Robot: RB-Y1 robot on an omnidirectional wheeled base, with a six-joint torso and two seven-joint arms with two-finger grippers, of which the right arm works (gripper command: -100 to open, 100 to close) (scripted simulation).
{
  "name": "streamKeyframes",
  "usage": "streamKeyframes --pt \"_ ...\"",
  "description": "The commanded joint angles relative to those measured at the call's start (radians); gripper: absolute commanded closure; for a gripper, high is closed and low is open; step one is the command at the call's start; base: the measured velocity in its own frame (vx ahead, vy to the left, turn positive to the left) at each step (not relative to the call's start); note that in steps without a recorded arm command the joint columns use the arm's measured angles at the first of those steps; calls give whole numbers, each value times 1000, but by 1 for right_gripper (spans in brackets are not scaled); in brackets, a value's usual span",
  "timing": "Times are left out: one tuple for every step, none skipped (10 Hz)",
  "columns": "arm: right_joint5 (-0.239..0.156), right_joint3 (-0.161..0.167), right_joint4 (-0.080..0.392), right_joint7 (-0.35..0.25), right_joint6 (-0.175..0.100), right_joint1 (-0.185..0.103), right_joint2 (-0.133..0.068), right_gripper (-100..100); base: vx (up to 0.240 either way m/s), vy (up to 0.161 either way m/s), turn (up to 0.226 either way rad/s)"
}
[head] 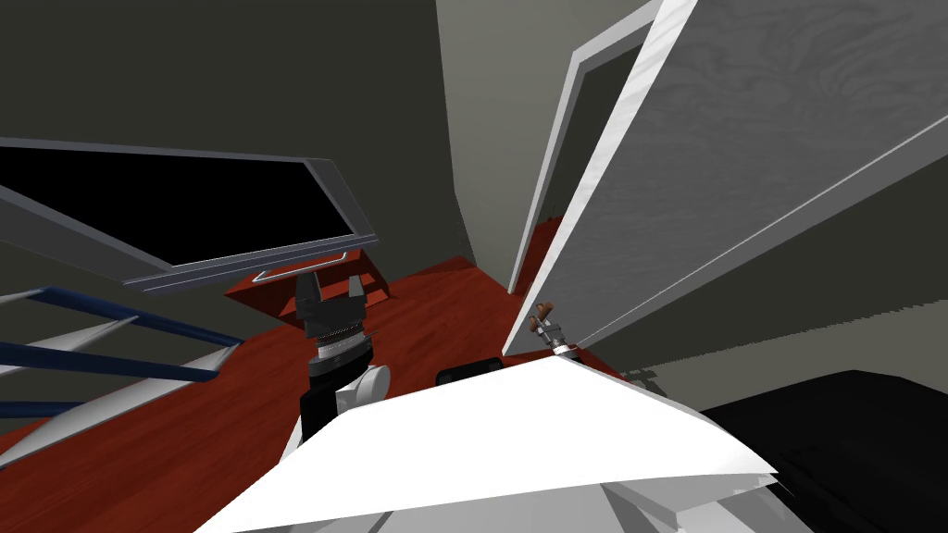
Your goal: Pull the door open
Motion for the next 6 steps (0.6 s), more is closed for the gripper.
streamKeyframes --pt "3 5 -8 3 4 4 4 100 3 -8 -23" --pt "3 5 -8 3 4 4 4 100 -1 4 11" --pt "3 5 -8 3 4 4 4 100 2 -5 -15" --pt "4 10 -2 -6 -13 10 -6 100 -3 9 25" --pt "4 10 -2 -6 -13 10 -6 100 -6 17 49" --pt "4 10 -2 -6 -13 10 -6 100 -1 4 12"
